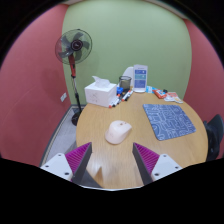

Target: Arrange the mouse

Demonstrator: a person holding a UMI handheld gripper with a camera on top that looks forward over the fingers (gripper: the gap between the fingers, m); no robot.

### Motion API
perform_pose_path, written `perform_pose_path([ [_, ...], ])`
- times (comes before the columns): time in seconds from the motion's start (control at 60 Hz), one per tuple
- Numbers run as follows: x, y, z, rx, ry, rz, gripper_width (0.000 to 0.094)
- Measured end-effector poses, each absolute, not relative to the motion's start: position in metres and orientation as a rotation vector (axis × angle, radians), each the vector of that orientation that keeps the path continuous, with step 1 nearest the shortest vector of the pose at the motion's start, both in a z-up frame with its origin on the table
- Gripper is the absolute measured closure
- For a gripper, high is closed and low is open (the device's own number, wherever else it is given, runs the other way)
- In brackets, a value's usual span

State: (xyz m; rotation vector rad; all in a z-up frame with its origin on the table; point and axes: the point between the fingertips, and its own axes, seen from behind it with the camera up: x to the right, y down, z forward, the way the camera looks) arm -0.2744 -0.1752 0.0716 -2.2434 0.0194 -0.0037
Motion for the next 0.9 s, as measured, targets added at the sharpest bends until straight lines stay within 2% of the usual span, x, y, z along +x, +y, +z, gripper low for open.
perform_pose_path([
  [0.283, -0.270, -0.081, 0.006, -2.284, 0.120, 0.115, 0.0107],
  [0.483, -0.268, -0.052, -0.004, -2.295, 0.120, 0.103, 0.0117],
  [0.633, -0.260, -0.032, -0.011, -2.298, 0.072, -0.021, 0.0266],
  [0.65, -0.258, -0.030, -0.011, -2.297, 0.065, -0.039, 0.0329],
  [0.667, -0.257, -0.027, -0.011, -2.292, 0.056, -0.053, 0.0333],
  [0.683, -0.258, -0.025, -0.010, -2.285, 0.046, -0.055, 0.0387],
  [0.9, -0.268, -0.018, -0.009, -2.297, -0.048, -0.058, 0.0517],
])
